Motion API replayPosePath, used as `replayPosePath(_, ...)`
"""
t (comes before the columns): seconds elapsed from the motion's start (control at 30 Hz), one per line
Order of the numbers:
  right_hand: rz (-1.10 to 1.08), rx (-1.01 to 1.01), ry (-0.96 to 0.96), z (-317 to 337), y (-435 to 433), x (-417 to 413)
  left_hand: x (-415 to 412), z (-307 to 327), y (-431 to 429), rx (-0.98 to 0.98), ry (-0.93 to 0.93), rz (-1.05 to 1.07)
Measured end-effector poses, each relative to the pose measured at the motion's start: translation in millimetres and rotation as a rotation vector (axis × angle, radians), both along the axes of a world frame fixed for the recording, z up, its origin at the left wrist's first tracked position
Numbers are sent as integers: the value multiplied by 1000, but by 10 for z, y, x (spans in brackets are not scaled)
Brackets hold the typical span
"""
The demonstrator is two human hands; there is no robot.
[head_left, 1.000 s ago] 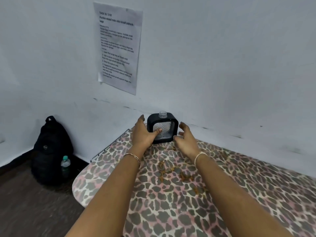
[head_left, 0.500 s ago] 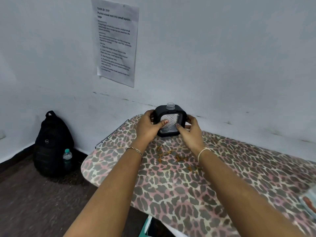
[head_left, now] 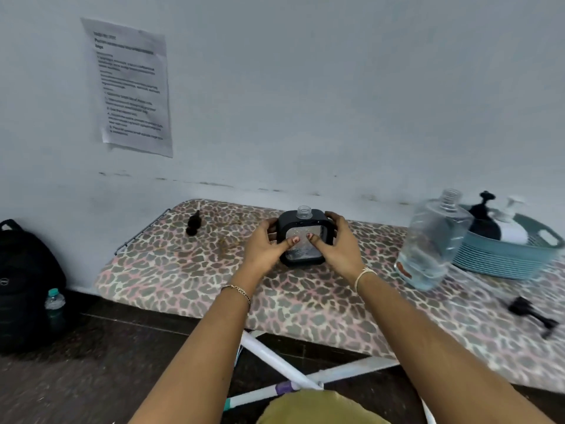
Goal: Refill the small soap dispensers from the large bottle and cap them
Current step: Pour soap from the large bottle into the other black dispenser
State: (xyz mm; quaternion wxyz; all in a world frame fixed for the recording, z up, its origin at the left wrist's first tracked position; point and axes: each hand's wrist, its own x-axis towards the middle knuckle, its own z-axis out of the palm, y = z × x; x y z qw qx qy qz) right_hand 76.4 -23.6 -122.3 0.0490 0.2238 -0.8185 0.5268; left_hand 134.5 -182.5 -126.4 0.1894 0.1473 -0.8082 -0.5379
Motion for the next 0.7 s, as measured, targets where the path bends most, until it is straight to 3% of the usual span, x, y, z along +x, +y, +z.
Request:
replayPosePath(0.33, -134, -49, -20, -167, 588, 185, 49, -87, 622, -22, -27, -105)
replayPosePath(0.57, -167, -16, -17, -198, 649, 182, -22, -85, 732, -56, -70, -71)
replayPosePath(0.7, -298, 30, 63, -192, 747, 208, -68, -84, 737, -59, -110, -42)
